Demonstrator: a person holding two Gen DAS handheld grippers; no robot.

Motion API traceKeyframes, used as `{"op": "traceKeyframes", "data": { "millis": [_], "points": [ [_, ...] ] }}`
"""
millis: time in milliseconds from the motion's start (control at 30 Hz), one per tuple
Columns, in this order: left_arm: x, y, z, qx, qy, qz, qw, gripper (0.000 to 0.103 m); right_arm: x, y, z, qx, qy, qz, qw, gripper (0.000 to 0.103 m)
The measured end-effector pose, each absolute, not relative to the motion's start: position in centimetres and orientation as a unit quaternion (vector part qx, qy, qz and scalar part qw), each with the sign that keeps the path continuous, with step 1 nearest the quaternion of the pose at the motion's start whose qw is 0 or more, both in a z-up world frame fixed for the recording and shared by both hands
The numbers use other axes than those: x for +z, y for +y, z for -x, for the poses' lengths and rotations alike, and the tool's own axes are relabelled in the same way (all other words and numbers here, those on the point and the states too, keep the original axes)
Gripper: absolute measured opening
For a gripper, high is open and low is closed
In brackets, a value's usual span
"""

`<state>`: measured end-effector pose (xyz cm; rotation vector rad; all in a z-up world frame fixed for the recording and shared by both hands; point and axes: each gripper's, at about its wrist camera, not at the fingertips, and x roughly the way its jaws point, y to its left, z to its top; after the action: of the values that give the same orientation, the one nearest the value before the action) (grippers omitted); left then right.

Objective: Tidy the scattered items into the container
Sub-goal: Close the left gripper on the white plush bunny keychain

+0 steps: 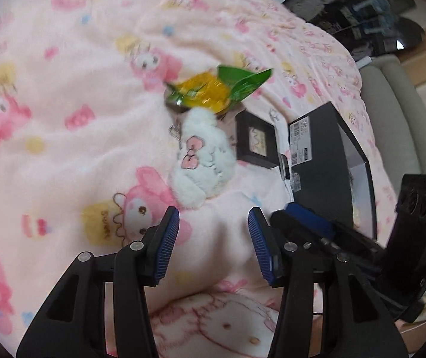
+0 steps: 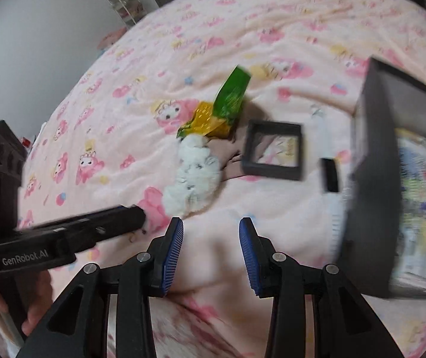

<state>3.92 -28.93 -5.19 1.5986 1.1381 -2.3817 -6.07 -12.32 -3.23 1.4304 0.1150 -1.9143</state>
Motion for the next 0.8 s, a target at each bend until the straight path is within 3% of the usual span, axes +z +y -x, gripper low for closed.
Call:
{"op": "traceKeyframes", "data": {
  "millis": [167, 367, 467, 533, 700, 800],
  "points": [
    [-7.7, -31.3, -2.1, -0.752, 0.389, -0.532, 0.025, 0.049, -6.2, -15.0, 7.8, -0.731, 0.056, -0.585, 0.348, 0.04],
    [-11.7, -32.4, 0.8, -0.711, 0.436, -0.551, -0.013, 0.05, -9.5, -15.9, 10.6, -0.725, 0.011, -0.611, 0.318, 0.048],
    [-13.0, -32.9, 1.7, -0.688, 0.469, -0.553, -0.024, 0.045, -10.2, -15.7, 11.5, -0.715, -0.012, -0.612, 0.339, 0.042],
    [-12.2, -32.1, 1.8, -0.697, 0.459, -0.55, -0.033, 0.039, -9.8, -15.3, 11.3, -0.712, -0.021, -0.605, 0.356, 0.03],
    [-8.6, -28.6, 1.0, -0.728, 0.404, -0.552, -0.033, 0.024, -7.8, -13.7, 9.7, -0.713, -0.021, -0.589, 0.38, 0.024],
    [-6.1, -26.3, -0.4, -0.733, 0.409, -0.541, -0.048, 0.023, -6.1, -11.4, 8.3, -0.712, -0.035, -0.583, 0.39, 0.024]
  ]
}}
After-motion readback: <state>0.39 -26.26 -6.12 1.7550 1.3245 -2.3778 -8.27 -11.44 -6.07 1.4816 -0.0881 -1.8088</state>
